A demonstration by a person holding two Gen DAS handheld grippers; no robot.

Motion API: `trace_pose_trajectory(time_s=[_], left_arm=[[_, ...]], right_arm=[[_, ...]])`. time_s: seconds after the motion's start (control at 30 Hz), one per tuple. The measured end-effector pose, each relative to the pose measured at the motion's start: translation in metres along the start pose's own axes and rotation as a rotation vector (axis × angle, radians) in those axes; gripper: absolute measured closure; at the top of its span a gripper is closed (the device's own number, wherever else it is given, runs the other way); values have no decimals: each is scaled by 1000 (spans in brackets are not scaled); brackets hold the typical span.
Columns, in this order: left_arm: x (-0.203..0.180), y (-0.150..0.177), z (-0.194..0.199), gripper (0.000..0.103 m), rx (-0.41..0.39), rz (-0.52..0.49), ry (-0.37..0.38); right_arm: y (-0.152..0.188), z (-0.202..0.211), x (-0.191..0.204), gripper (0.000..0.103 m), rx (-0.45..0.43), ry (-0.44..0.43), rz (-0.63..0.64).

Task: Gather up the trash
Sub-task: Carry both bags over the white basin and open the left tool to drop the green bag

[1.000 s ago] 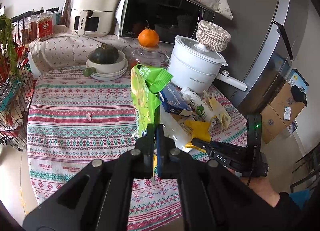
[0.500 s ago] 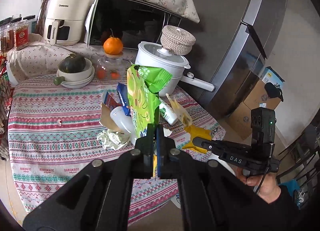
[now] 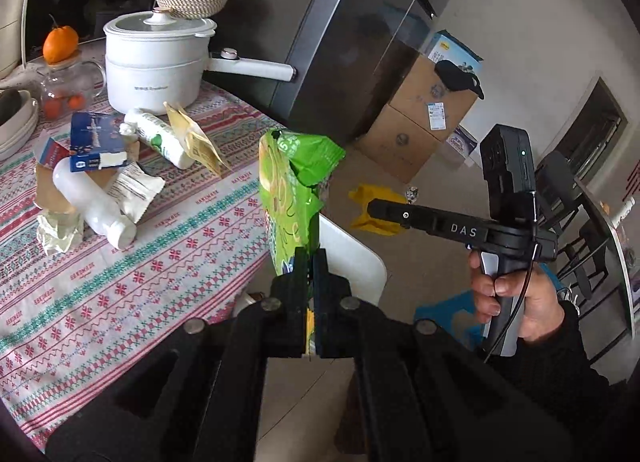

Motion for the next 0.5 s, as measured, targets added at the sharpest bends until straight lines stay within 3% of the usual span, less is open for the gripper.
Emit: trace_pose_trajectory(time_s=[0.27, 0.5], left_arm=[[-23, 30, -73, 100, 205, 34, 29], [-17, 42, -115, 100, 296, 78, -25]], right_arm=[[32, 8, -45, 98, 54, 49, -76], [46, -2, -60, 98, 105, 65, -113]])
Point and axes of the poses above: each gripper's, at about its wrist camera, not at the fingertips, and z roughly against the way its jaws point, x to its left, y to its underside, the point moved 9 cm from there along -z, roughly the way its jaws point, and after that the axes turned 6 degrees about x, right-handed, at the moved point
